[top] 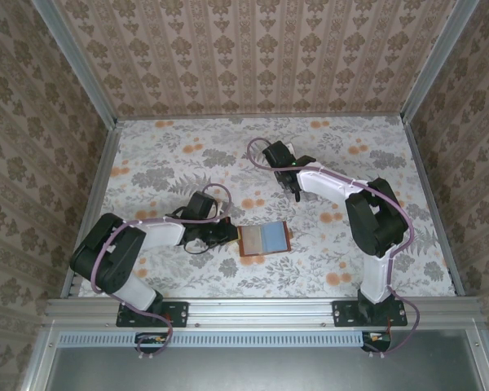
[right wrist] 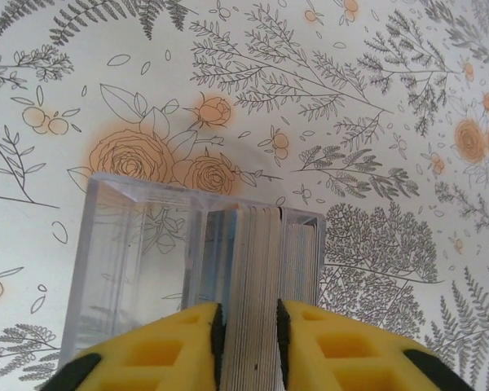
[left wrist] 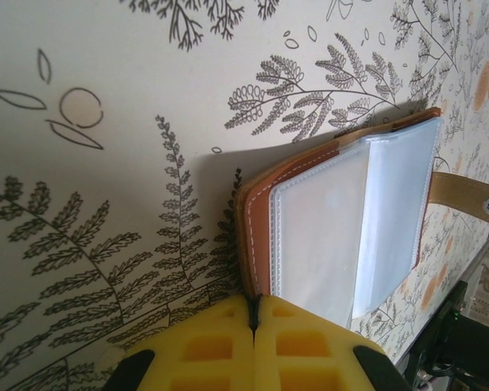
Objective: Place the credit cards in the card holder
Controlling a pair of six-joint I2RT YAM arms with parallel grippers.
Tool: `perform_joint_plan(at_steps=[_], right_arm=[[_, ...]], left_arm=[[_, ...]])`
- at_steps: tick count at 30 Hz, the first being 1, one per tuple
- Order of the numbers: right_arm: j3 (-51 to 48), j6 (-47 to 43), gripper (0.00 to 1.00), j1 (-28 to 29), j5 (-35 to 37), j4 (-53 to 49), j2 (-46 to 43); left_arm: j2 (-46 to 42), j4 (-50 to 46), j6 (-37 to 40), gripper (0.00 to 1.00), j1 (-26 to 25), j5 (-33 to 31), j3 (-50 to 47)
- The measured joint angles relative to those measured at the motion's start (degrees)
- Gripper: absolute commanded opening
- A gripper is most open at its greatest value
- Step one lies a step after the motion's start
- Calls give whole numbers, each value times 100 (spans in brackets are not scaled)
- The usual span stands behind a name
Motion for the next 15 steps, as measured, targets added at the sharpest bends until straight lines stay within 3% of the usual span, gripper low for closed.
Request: perform_joint_plan(at_steps=[5,15], right_arm=[[-9,-28,2,0,-4,-4,0],[-9,-52,0,2,-13,-28,-87]], left_arm=[[-33,-20,0,1,0,0,-13],[-125,-46,4,0,0,-2,-68]])
